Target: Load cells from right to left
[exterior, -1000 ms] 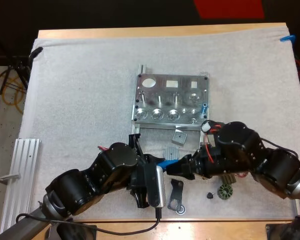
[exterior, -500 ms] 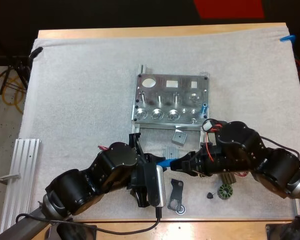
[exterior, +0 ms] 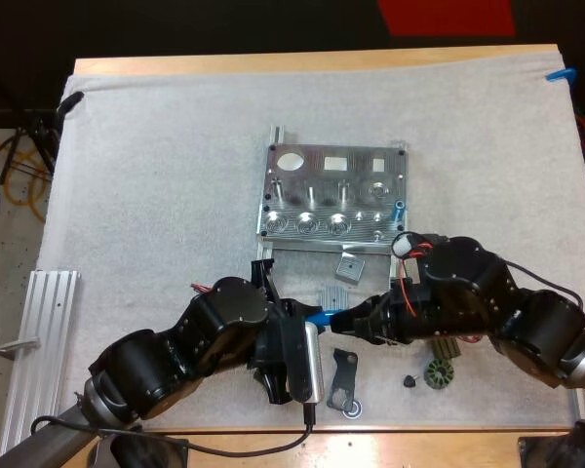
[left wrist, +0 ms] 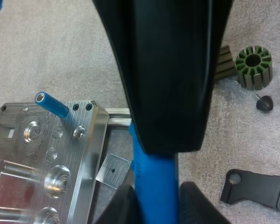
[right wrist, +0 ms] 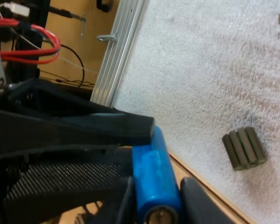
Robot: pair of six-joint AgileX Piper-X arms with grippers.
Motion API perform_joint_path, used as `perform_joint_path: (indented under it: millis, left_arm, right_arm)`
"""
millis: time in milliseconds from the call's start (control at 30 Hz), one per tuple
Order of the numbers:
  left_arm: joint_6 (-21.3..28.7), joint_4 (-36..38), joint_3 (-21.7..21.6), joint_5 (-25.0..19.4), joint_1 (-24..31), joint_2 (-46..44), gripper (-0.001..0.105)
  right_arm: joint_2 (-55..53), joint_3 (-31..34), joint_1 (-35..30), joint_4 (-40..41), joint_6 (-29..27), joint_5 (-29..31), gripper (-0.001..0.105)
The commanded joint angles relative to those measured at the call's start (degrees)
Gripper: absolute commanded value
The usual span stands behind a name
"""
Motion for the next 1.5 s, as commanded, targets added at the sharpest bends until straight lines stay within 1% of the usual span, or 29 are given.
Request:
perform_joint_path:
  millis: [0, 100, 200, 400, 467, 500, 533, 567, 633, 733, 867, 933, 1067, 1100, 1133, 1167, 1200, 1233, 1367, 1433, 1467]
  left_arm:
    - [-0.9, -0.6, -0.1, 0.0, -0.1, -0.6, 0.002]
    - [-0.9, -0.6, -0.1, 0.0, -0.1, -0.6, 0.003]
    - [-0.9, -0.6, -0.1, 0.0, -0.1, -0.6, 0.003]
    - [-2.3, -0.4, -0.1, 0.9, -0.1, -0.6, 0.003]
    - [-2.6, -0.1, -0.1, 1.1, -0.1, -0.6, 0.005]
    - [-2.8, 0.5, -0.4, 1.1, -0.1, -0.6, 0.011]
    - [-2.7, 1.2, -0.8, 1.1, -0.1, -0.6, 0.019]
    - [-2.9, 1.4, -0.9, 1.1, -0.1, -0.6, 0.022]
    - [-3.1, 2.5, -1.9, 1.1, -0.1, -0.6, 0.040]
    - [-3.1, 3.4, -2.9, 1.1, -0.1, -0.6, 0.055]
    - [-3.1, 6.6, -3.9, 0.4, -0.1, -0.6, 0.057]
    - [-3.8, 9.6, -5.1, 0.4, -0.1, -0.6, 0.057]
    - [-8.6, 14.2, -7.8, 0.4, -0.1, -0.6, 0.057]
    - [-10.5, 15.5, -8.8, 0.4, -0.1, -0.6, 0.057]
    - [-13.4, 16.3, -9.7, 0.4, -0.1, -0.6, 0.057]
    - [-14.6, 16.5, -10.0, 0.4, -0.1, -0.6, 0.057]
    - [-17.8, 16.9, -10.8, 0.4, -0.1, -0.6, 0.057]
    - [-20.0, 17.2, -11.3, 0.4, -0.1, -0.6, 0.057]
    - [-23.6, 18.1, -12.1, 0.0, -0.1, -0.6, 0.057]
    - [-27.2, 18.2, -12.1, -2.0, -0.1, -1.5, 0.057]
    - [-27.9, 18.3, -12.1, -2.6, -0.1, -1.6, 0.057]
  right_arm:
    - [-0.1, 0.1, 0.1, -0.3, -1.8, 0.3, 0.005]
    - [-0.1, 0.1, 0.1, -0.3, -2.6, 0.3, 0.005]
    - [-0.1, 0.1, 0.1, 0.2, -4.8, 0.3, 0.005]
    - [-0.1, 0.1, 0.1, 0.5, -5.4, 0.5, 0.005]
    - [-0.1, 0.1, 0.1, 0.5, -6.0, 0.5, 0.005]
    - [-0.1, 0.1, 0.1, 0.5, -6.5, 0.5, 0.005]
    - [-0.1, 0.1, 0.1, 0.5, -6.5, 0.5, 0.005]
    - [-0.1, 0.1, 0.1, 0.5, -6.5, 0.5, 0.005]
    - [-0.1, 0.1, 0.1, 0.5, -6.8, 0.5, 0.005]
    - [-0.1, 0.1, 0.1, 0.5, -7.7, 0.5, 0.005]
    - [-0.1, 0.1, 0.1, 1.0, -8.2, 0.5, 0.005]
    - [-0.1, 0.1, 0.1, 2.2, -10.2, 0.5, 0.005]
    - [-0.1, 0.1, 0.1, 5.5, -13.8, 2.1, 0.005]
    - [-0.1, 0.1, 0.1, 6.5, -15.3, 2.2, 0.005]
    - [-0.1, 0.1, 0.1, 7.3, -16.4, 2.2, 0.005]
    - [-0.1, 0.1, 0.1, 7.6, -16.8, 2.2, 0.005]
    - [-0.2, 0.1, 0.1, 8.1, -17.5, 2.2, 0.005]
    - [-0.3, 0.1, 0.1, 8.3, -18.0, 2.2, 0.005]
    - [-0.3, -0.5, 0.1, 9.9, -19.7, 3.9, 0.005]
    - [-0.3, -1.7, 0.1, 12.0, -23.0, 5.7, 0.005]
    - [-0.3, -2.2, 0.1, 12.5, -23.7, 6.1, 0.005]
